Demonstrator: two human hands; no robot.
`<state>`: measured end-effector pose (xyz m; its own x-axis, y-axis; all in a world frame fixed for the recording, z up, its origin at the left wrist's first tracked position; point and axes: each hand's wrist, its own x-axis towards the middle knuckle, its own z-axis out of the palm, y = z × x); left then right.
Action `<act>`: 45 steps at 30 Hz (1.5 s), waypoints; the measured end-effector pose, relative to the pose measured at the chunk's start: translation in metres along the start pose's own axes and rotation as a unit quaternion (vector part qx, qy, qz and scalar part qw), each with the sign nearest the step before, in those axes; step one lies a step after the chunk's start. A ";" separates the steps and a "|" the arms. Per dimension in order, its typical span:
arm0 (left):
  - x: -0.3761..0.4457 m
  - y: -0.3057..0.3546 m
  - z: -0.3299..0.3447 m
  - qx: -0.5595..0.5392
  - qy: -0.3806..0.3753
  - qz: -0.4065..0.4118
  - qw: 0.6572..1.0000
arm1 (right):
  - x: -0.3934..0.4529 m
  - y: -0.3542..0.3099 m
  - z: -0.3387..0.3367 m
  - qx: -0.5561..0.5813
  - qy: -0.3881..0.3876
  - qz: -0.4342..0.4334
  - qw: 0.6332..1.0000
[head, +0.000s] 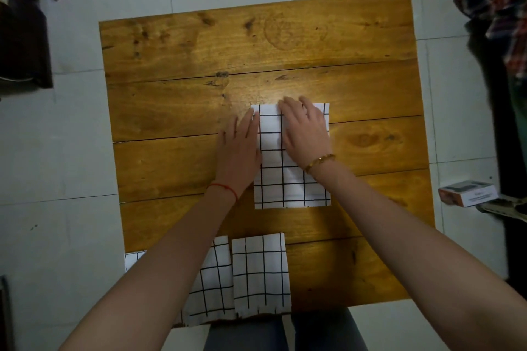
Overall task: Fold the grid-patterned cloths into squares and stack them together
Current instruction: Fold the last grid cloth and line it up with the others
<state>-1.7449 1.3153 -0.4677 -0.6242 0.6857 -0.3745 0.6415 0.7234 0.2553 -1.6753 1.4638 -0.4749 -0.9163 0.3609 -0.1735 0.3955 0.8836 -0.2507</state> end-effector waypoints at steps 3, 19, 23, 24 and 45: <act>0.016 -0.001 -0.001 0.029 -0.021 -0.009 0.999 | 0.012 -0.018 0.005 -0.036 -0.084 -0.036 0.995; 0.021 -0.002 0.005 0.090 -0.028 -0.016 0.995 | -0.019 0.042 0.006 -0.124 -0.110 0.076 0.983; 0.020 0.000 0.006 0.081 -0.034 -0.020 0.996 | -0.026 0.058 -0.002 -0.121 -0.089 0.118 0.982; 0.020 0.001 0.006 0.079 -0.034 -0.023 0.996 | -0.026 0.057 -0.003 -0.117 -0.080 0.112 0.983; -0.081 -0.012 0.047 0.126 -0.046 0.057 0.989 | -0.010 -0.006 -0.002 -0.061 -0.191 -0.005 0.980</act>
<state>-1.6807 1.2473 -0.4817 -0.5062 0.7428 -0.4382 0.8032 0.5911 0.0741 -1.6691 1.4556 -0.4697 -0.8208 0.2342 -0.5210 0.3540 0.9244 -0.1422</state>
